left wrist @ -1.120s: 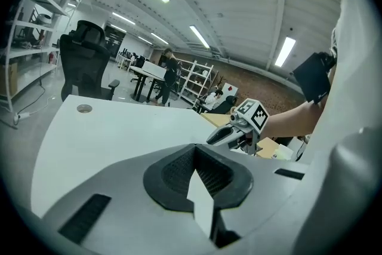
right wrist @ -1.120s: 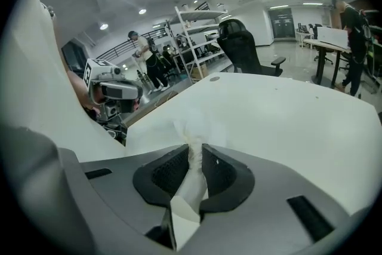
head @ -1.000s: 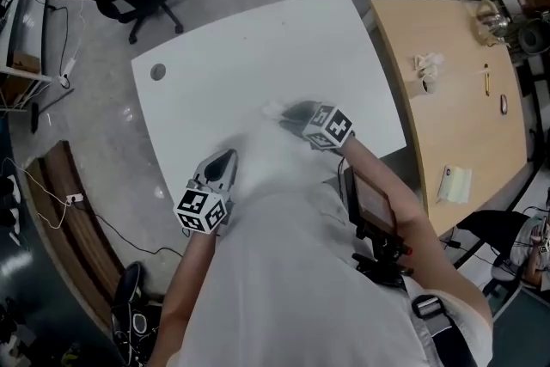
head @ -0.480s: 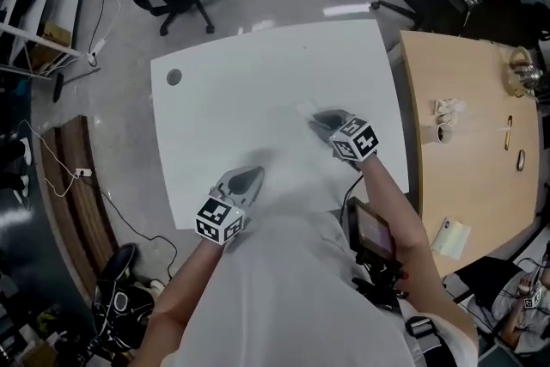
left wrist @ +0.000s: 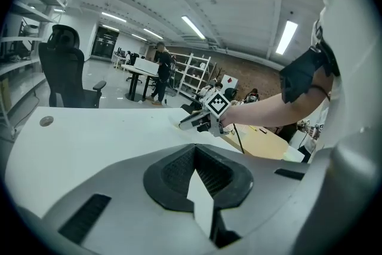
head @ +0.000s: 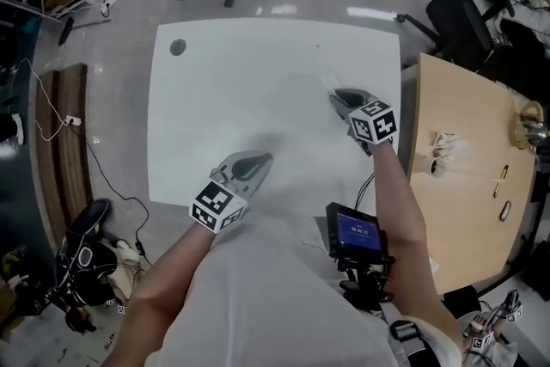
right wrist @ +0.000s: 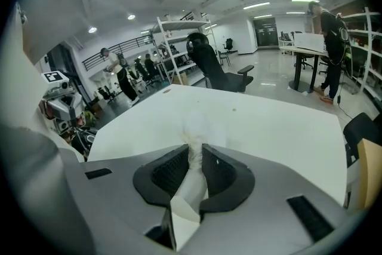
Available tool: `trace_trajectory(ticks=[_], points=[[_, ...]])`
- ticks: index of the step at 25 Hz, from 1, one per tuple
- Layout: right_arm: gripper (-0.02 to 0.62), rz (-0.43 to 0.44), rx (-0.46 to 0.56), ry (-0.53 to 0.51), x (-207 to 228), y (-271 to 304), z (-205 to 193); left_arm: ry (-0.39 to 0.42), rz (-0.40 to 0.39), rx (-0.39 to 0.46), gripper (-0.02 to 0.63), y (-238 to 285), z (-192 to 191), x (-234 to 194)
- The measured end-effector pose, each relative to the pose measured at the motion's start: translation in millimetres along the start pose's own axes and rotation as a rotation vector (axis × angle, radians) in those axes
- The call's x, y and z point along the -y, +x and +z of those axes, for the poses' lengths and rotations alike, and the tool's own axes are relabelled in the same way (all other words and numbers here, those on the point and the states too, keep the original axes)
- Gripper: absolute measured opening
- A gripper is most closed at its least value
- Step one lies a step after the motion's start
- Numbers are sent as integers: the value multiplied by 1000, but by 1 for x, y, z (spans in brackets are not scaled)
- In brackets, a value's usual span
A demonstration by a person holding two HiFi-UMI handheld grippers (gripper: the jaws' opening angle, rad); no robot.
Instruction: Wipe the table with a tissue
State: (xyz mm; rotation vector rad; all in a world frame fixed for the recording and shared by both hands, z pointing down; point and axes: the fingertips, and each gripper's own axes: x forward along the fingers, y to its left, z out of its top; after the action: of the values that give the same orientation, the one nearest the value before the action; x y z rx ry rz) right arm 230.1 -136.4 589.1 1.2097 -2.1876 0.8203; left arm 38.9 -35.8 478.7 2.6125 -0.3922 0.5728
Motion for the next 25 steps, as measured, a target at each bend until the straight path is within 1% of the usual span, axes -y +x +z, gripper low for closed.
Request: trace_trajectory(ticks=[4,9,12,15,18,25], points=[[71,-27,-25,-28,22,17,11,-30,45,32,5,-13,8,-4],[71,-93,-18,6,62,37,30,-112,139,32,5,-31,-12,-23],[71,-120,-44,-3,86,49,46,-164,177,28,5,-36,-24,-32],[71,-132,-66,-8,102,64,65,-198,192,25,6,-39,-30,-38],[71,-125,-99,-18,109,79,76,-212,194,23,5,-37,-30,-42],[69,-134,-155,-44,109,92,80,-219,183,19,5,-33,-29,-45]])
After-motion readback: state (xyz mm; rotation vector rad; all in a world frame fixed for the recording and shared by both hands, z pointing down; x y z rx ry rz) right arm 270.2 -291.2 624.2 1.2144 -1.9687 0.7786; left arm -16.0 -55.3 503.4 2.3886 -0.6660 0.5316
